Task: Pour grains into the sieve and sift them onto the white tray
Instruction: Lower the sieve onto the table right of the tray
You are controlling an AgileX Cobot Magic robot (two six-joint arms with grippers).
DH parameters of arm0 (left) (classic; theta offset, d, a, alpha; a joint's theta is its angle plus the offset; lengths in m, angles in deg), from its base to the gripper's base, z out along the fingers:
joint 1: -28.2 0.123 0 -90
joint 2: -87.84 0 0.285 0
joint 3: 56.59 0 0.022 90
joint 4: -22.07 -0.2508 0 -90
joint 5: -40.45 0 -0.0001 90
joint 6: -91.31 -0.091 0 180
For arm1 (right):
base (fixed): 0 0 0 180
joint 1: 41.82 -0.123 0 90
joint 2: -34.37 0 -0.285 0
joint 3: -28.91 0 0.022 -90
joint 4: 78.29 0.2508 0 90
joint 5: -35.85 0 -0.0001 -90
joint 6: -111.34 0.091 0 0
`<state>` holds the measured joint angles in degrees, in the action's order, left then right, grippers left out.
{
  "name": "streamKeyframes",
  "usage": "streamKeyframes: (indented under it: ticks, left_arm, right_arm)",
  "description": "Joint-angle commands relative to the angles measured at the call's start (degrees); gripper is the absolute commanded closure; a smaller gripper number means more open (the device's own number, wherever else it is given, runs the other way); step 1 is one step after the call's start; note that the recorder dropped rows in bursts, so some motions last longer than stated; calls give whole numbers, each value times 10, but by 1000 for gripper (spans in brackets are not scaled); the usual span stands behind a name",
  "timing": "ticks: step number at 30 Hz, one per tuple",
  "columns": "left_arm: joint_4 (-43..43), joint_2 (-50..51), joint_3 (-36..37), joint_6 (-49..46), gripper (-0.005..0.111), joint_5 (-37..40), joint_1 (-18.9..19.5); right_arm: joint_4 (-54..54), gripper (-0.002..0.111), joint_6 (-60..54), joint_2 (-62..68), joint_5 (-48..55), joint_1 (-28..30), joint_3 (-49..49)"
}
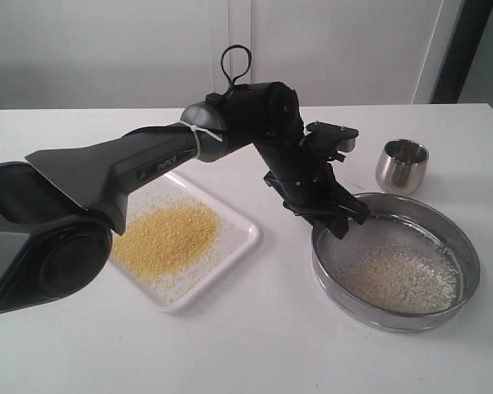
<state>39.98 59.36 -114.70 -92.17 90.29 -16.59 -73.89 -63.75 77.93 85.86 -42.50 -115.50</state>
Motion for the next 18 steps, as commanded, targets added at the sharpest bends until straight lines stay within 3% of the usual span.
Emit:
streamKeyframes:
  ticks: [1,18]
  left_arm:
    - [7,-4,-3,1,57,7,0]
    - [-1,-25,-34,1,59,65,1]
  right_arm:
    - [0,108,0,-3,-4,1,2]
    - [0,108,0,-3,-4,1,2]
